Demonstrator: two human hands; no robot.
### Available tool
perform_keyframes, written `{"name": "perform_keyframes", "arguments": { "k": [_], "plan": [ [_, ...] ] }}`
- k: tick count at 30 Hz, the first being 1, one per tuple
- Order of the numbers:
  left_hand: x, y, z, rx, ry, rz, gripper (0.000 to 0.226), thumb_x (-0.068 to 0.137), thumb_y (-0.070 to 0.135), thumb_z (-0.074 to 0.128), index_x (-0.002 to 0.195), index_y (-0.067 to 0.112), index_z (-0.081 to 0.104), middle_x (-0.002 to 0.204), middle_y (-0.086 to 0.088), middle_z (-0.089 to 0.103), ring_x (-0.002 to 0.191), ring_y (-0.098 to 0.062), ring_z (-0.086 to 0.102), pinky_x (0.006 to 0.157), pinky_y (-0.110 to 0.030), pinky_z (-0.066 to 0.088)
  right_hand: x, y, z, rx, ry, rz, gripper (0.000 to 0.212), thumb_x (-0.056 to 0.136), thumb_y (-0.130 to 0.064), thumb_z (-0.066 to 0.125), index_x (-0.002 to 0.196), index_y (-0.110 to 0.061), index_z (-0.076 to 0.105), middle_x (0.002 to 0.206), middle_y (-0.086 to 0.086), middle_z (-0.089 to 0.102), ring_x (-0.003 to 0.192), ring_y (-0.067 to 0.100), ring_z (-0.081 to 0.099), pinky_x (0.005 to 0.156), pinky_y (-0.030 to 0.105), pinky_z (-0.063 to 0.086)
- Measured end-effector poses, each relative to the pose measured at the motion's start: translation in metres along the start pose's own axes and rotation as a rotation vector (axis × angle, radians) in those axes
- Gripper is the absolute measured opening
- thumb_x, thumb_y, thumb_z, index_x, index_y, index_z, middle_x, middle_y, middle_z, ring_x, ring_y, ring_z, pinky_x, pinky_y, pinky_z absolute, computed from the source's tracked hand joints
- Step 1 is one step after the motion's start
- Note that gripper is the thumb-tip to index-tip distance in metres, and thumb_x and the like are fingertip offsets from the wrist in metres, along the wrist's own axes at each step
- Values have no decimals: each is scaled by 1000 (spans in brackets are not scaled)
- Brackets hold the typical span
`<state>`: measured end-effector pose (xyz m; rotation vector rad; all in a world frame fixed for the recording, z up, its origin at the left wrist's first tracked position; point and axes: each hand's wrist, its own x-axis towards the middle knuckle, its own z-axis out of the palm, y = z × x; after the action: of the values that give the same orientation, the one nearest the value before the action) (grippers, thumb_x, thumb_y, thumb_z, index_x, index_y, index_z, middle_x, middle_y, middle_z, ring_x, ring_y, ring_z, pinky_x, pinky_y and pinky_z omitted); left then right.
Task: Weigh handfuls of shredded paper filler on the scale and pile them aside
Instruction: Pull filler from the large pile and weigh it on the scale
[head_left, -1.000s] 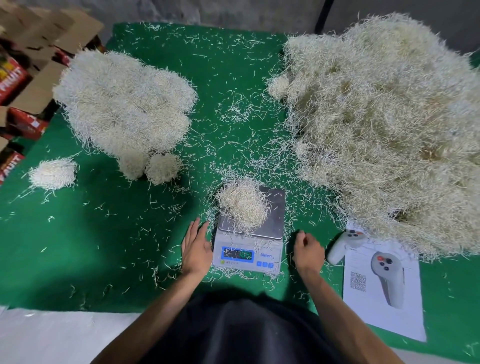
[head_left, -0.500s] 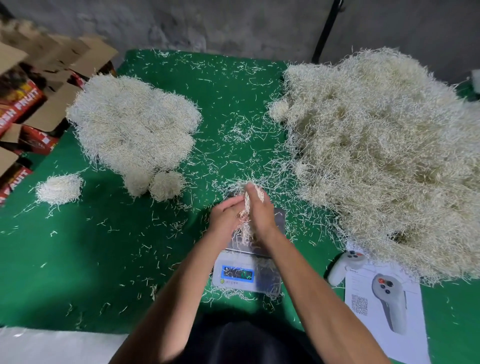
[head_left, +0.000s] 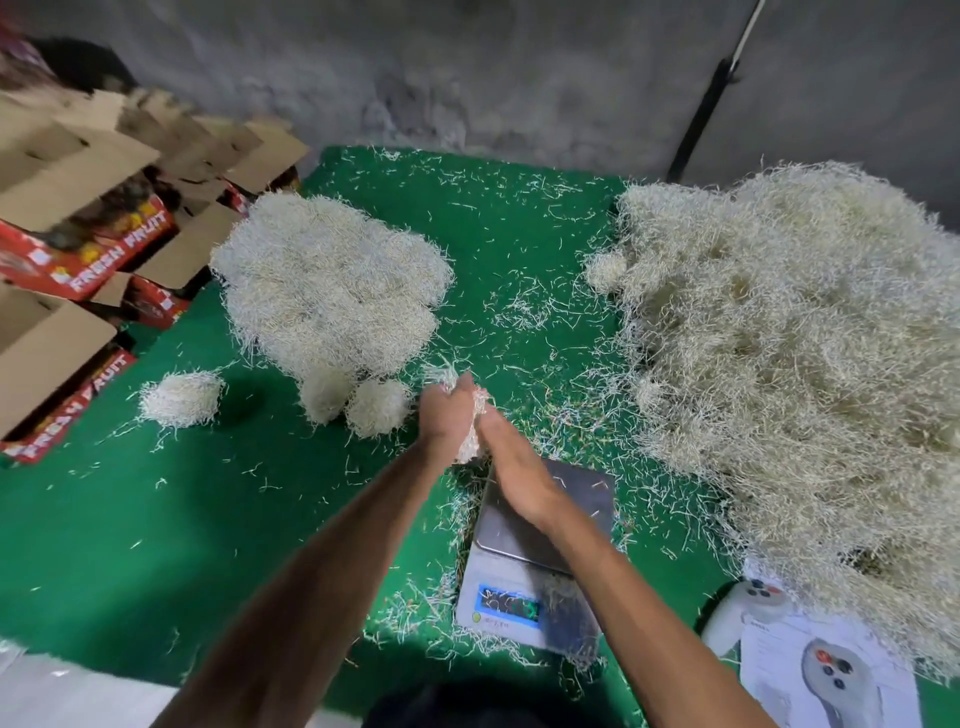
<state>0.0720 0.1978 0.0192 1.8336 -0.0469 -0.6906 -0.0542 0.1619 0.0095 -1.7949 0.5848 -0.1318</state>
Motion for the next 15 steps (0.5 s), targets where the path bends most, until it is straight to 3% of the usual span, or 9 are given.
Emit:
{"name": "perform_keyframes", "arguments": {
  "k": [2, 3, 5, 7, 10, 12, 13, 14, 15],
  "plan": [
    [13, 30, 5, -152, 69, 32, 54, 103, 45, 52, 123, -5, 56, 94, -9, 71, 72, -6, 73, 58, -20, 58, 3, -17, -8, 43, 244, -102, 46, 110, -52, 27, 152, -37, 38, 153, -40, 27, 145, -12, 26, 112, 1, 17],
    [25, 46, 0, -312, 91, -5, 54, 103, 51, 48, 116, -1, 57, 90, -11, 74, 70, -3, 73, 58, -23, 60, 5, -22, -17, 28, 364, -121, 47, 110, -51, 26, 151, -34, 42, 156, -38, 27, 145, -12, 27, 115, 7, 19],
    [52, 73, -14, -655, -9, -78, 77, 99, 68, 38, 142, 4, 45, 133, -23, 62, 117, -23, 67, 91, -46, 60, 2, -17, -47, 65, 488, -93, 60, 104, -63, 25, 151, -30, 45, 159, -19, 38, 146, 2, 36, 121, 29, 29],
    [68, 85, -25, -891, -153, -127, 94, 88, 82, 39, 160, 26, 19, 166, -16, 17, 147, -44, 30, 106, -69, 40, -5, 2, -74, 113, 482, -34, 69, 99, -69, 26, 148, -27, 50, 141, -6, 60, 133, 19, 55, 110, 38, 43],
    [62, 63, -8, -784, -193, -212, 97, 83, 86, 45, 159, 35, 15, 168, -14, 6, 148, -47, 24, 95, -69, 49, -10, 37, -94, -81, 531, 146, 53, 106, -53, 40, 142, -18, 57, 110, 10, 73, 100, 32, 71, 87, 46, 59],
    [57, 35, 13, -735, -162, -313, 84, 94, 73, 45, 159, 27, 19, 164, -21, 17, 142, -47, 36, 101, -66, 47, -10, 66, -101, -103, 561, 235, 43, 106, -41, 50, 140, -16, 57, 107, 11, 74, 55, 12, 64, 62, 35, 59],
    [54, 21, 24, -700, -185, -355, 73, 102, 61, 41, 158, 19, 23, 162, -22, 25, 139, -45, 41, 106, -63, 44, -12, 79, -108, -120, 550, 266, 41, 104, -35, 56, 141, -16, 57, 108, 8, 73, 51, 3, 57, 60, 30, 57],
    [50, 8, 35, -621, -240, -370, 62, 107, 47, 38, 155, 10, 29, 159, -22, 33, 138, -42, 46, 110, -59, 43, -14, 92, -119, -214, 545, 286, 44, 102, -32, 62, 143, -16, 55, 117, 10, 71, 67, 1, 64, 73, 31, 59],
    [45, -2, 47, -496, -295, -352, 53, 109, 35, 36, 151, 3, 37, 155, -22, 42, 135, -39, 50, 110, -54, 44, -15, 106, -133, -403, 555, 314, 52, 99, -33, 66, 146, -17, 52, 135, 16, 62, 103, 10, 68, 98, 38, 53]
  ]
}}
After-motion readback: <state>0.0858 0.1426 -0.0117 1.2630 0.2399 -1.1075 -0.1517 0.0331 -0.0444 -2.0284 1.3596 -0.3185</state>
